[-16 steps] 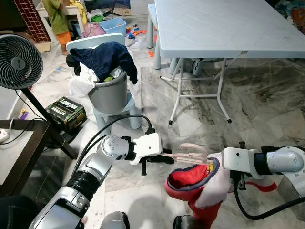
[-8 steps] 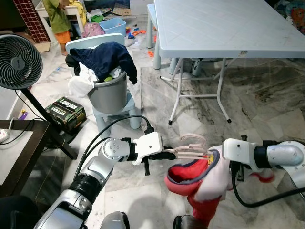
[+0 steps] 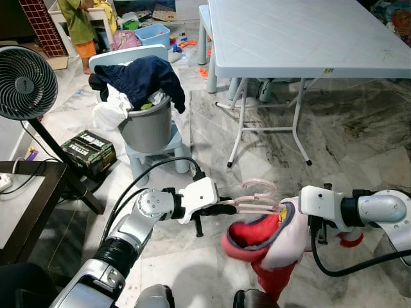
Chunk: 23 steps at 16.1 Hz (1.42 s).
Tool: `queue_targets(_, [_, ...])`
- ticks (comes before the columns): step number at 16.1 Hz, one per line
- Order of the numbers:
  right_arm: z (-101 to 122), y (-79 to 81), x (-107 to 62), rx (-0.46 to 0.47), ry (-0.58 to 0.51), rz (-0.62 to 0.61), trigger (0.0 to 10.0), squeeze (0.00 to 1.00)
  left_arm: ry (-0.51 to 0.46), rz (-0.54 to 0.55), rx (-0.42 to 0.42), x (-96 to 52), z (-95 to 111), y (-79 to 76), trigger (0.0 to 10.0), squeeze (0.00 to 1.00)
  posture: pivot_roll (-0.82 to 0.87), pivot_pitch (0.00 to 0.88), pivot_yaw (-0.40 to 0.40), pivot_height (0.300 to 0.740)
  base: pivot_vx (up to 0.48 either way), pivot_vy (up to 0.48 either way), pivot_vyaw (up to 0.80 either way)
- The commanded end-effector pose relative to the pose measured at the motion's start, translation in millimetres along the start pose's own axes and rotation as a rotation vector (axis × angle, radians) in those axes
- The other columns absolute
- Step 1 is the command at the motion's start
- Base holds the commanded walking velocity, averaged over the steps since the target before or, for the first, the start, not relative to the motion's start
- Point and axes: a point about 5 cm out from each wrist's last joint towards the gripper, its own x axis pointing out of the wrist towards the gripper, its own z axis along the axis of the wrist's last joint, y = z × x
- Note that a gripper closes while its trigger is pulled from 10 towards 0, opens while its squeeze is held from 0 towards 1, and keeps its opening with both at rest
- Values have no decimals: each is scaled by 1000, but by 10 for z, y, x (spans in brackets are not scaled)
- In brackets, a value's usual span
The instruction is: Hang hanger
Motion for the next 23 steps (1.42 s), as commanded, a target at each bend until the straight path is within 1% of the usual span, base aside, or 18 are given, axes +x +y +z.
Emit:
queue_targets(1, [107, -19, 22, -11, -79, 3, 10000, 0, -61, 89, -62, -21, 26, 69, 0, 0, -36, 73, -6, 740, 0, 0, 0])
queue_targets(3, [115, -41, 27, -8, -87, -4, 10000, 0, -63, 89, -69, -16, 23, 63, 0, 0, -34, 70, -8, 740, 0, 0, 0])
queue_targets(4, [119, -50, 33, 18, -100, -8, 10000, 0, -61, 88, -69, -16, 16, 56, 0, 0, -33, 69, -10, 740, 0, 0, 0])
queue_targets(5, [137, -48, 41, 43, -118, 7, 10000, 1000, -58, 89, -68, -20, 7, 53, 0, 0, -31, 69, -11, 740, 0, 0, 0])
queue_targets(12, [128, -47, 78, 34, -110, 7, 10000, 1000, -64, 114, -65, -24, 9, 80, 0, 0, -31, 69, -11, 740, 0, 0, 0])
queue_targets(13, [128, -39, 80, 33, -110, 10, 10000, 604, -68, 121, -64, -25, 13, 84, 0, 0, -33, 70, -10, 740, 0, 0, 0])
queue_targets(14, [124, -41, 82, 30, -108, 5, 10000, 35, -76, 131, -72, -26, 18, 92, 0, 0, -33, 70, -10, 740, 0, 0, 0])
queue_targets(15, [117, -48, 82, 30, -106, 1, 10000, 0, -81, 139, -79, -29, 20, 101, 0, 0, -33, 70, -10, 740, 0, 0, 0])
queue_targets(16, [99, -67, 74, 29, -100, -11, 10000, 0, -85, 158, -103, -47, 8, 118, 0, 0, -33, 70, -10, 740, 0, 0, 0])
queue_targets(17, [95, -72, 71, 29, -99, -15, 10000, 0, -84, 160, -107, -51, 4, 120, 0, 0, -33, 70, -10, 740, 0, 0, 0])
queue_targets(18, [85, -95, 65, 35, -98, -33, 10000, 0, -94, 183, -142, -67, -6, 139, 0, 0, -33, 70, -10, 740, 0, 0, 0])
queue_targets(19, [83, -122, 61, 46, -106, -57, 10000, 0, -125, 226, -207, -87, 2, 180, 0, 0, -32, 72, -11, 740, 0, 0, 0])
queue_targets(20, [82, -127, 60, 55, -112, -65, 10000, 0, -135, 237, -226, -92, 5, 188, 0, 0, -32, 72, -11, 740, 0, 0, 0])
queue_targets(22, [65, -167, 58, 85, -131, -114, 10000, 0, -188, 303, -326, -96, 23, 234, 0, 0, -31, 71, -11, 740, 0, 0, 0])
queue_targets(23, [62, -177, 57, 91, -137, -128, 10000, 0, -193, 314, -334, -98, 23, 239, 0, 0, -31, 71, -11, 740, 0, 0, 0])
